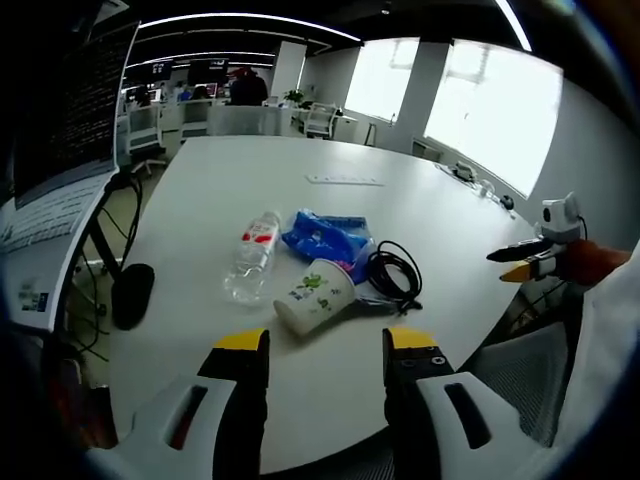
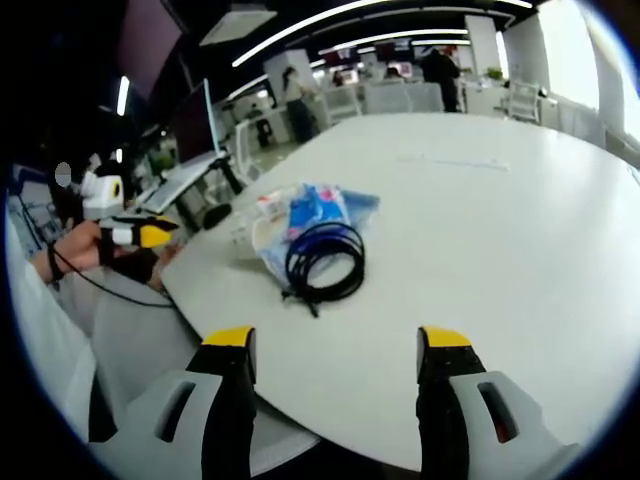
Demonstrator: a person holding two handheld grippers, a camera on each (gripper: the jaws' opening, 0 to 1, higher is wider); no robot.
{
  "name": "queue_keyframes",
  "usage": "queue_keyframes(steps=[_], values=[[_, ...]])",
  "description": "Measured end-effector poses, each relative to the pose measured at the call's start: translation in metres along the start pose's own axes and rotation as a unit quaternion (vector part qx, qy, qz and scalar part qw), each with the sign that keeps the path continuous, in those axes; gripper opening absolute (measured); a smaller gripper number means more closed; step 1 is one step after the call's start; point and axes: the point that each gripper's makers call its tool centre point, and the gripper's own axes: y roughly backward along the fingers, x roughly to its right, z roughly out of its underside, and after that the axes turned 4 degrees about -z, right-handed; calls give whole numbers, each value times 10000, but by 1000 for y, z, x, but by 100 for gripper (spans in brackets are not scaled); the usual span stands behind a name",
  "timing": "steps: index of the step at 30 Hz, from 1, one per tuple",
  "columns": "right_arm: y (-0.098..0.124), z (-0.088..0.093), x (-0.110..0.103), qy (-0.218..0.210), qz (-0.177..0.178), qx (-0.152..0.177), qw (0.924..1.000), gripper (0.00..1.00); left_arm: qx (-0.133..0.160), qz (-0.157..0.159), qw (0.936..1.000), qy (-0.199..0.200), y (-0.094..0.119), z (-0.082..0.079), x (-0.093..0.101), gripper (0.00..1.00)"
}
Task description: Arrange the tabletop items into an orderly group along one side of the table until the central work area is clear of visible clutter.
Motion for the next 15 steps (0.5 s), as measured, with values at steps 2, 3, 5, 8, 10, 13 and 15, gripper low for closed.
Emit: queue_keyframes(steps=[2, 3, 5, 8, 10, 13, 15], values=[[0, 0, 0, -9, -10, -1, 10000, 63, 15, 0, 10000, 1, -1, -2, 0, 44], [-1, 0, 0, -6, -11, 2, 10000, 63, 19, 10, 10000, -5, -2, -3, 1, 44], [-1, -1, 0, -28, -15, 17, 10000, 63, 11, 22, 10000, -29, -3, -5, 2, 44], [0, -1, 1, -44, -14, 33, 10000, 63, 9, 50, 10000, -56, -5, -7, 3, 44], [0, -1, 1, -48, -10, 39, 10000, 63, -4, 53, 10000, -80, -7, -8, 3, 44], [0, 0, 1, -69, -33, 35, 10000, 63, -46, 51, 9999, -128, -9, -10, 2, 44], [-1, 0, 0, -55, -50, 16, 10000, 63, -46, 45, 9999, -160, -11, -13, 0, 44]])
